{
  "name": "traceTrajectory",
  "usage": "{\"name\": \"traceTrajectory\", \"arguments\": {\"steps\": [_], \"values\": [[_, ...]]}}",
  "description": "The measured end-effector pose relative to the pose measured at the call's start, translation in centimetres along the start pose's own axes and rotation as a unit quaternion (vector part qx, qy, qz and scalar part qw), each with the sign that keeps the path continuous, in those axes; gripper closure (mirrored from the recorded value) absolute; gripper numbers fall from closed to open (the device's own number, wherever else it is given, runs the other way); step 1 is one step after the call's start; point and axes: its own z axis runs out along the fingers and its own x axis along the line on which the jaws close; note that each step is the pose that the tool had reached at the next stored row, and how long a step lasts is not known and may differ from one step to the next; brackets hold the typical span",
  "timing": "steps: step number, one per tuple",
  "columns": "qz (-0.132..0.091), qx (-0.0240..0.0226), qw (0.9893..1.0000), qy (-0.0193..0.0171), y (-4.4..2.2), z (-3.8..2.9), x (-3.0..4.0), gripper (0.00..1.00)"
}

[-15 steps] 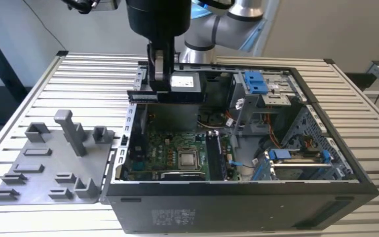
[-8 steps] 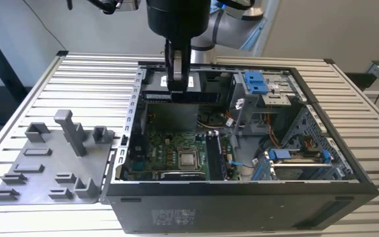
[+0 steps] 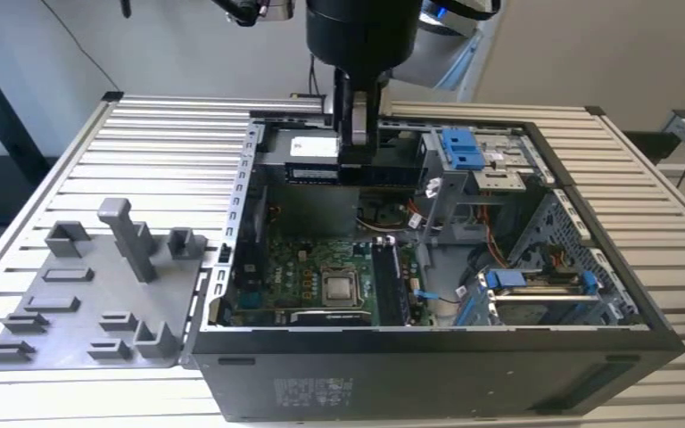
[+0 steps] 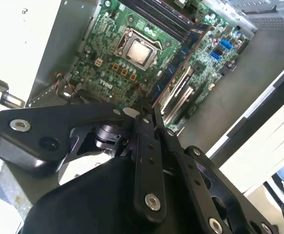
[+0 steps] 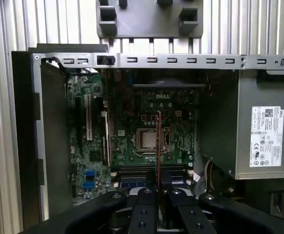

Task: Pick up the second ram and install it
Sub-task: 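Pick up the second ram and move it above second insertion slot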

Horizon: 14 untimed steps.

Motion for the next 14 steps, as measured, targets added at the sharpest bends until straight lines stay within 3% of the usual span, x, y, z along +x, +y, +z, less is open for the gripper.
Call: {"name": "traceTrajectory", "arguments": {"steps": [14], "values": [[0.008,0.0005,1.0,0.0002,-4.65,0.1,-0.31,0.86]]}}
